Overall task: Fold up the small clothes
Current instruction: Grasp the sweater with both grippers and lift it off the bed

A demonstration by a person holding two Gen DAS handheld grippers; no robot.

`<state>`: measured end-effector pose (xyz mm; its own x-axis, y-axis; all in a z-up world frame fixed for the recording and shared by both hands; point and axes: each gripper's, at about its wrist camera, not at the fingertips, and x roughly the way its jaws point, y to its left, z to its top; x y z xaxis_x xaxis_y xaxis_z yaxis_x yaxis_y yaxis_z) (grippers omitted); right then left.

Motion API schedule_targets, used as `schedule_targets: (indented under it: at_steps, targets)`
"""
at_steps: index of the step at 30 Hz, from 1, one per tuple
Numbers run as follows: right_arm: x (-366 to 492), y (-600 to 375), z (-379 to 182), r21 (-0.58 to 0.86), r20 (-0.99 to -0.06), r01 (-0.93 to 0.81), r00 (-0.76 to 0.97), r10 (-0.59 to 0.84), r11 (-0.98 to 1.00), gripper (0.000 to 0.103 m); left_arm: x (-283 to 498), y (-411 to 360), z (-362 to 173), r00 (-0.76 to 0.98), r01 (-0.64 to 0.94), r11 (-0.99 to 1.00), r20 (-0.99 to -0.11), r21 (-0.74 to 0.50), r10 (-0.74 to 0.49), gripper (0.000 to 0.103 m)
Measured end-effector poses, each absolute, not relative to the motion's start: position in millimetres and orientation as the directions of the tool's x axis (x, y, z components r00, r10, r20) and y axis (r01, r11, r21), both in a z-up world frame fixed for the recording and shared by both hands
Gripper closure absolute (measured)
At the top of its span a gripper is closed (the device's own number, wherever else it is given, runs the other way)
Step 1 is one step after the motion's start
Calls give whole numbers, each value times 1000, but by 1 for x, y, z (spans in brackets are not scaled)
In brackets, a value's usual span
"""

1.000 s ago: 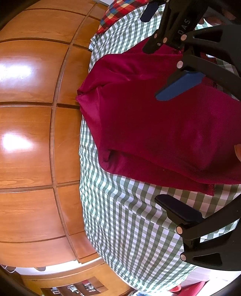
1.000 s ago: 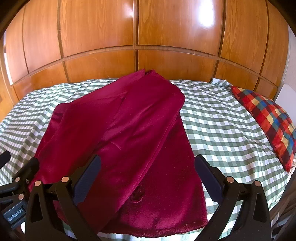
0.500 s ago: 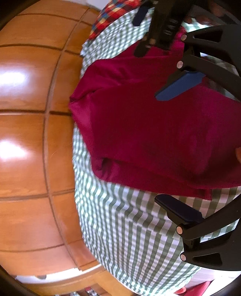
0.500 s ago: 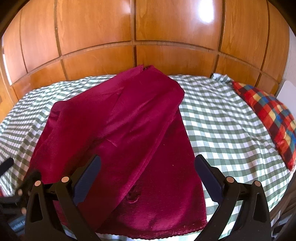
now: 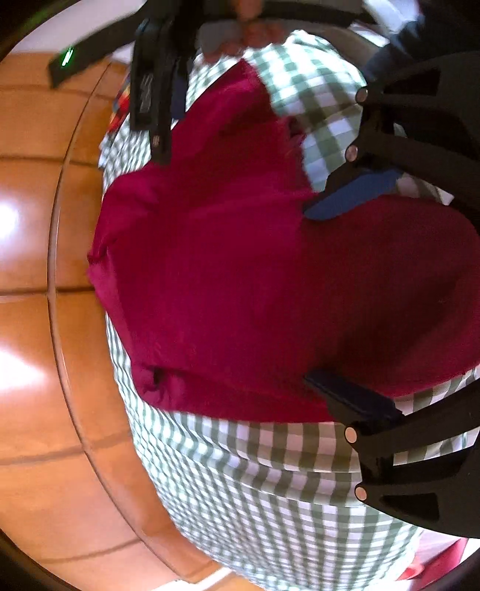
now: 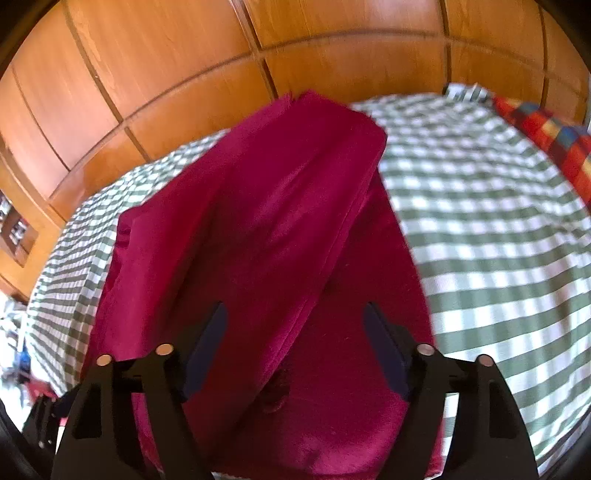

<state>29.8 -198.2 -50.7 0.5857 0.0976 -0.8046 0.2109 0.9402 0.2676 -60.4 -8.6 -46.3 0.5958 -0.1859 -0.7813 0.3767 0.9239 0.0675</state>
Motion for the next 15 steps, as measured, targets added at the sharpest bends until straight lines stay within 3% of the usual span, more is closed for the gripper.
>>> schedule_targets:
  at_steps: [2, 4, 6, 7, 8, 9, 11, 15]
  targets:
    - [38, -197, -64, 266, -824, 214, 557, 106, 940, 43, -66, -15, -55, 598, 405, 905, -787, 132, -153, 20]
    - [42, -190, -68, 237, -827, 189, 553, 96, 953, 51, -69, -17, -61, 585, 430, 890, -798, 153, -145, 32]
    - [44, -181, -65, 204, -827, 129, 553, 101, 970, 68, -71, -15, -60, 568, 454, 883, -803, 121, -182, 63]
    - [44, -179, -63, 191, -825, 109, 556, 100, 975, 74, -71, -12, -56, 564, 454, 885, -802, 101, -197, 73]
    - [44, -177, -57, 174, -817, 89, 569, 94, 981, 88, -69, -9, -52, 556, 448, 891, -804, 74, -213, 91]
    - [42, -178, -51, 167, -808, 74, 581, 94, 983, 92, -67, -2, -45, 544, 433, 901, -805, 25, -238, 96]
    - [38, -182, -37, 162, -785, 50, 612, 98, 986, 95, -58, 23, -25, 538, 382, 917, -779, -116, -322, 97]
    - [34, -204, -5, 161, -737, 61, 671, 79, 985, 95, -37, 74, 22, 613, 291, 923, -691, -254, -383, 97]
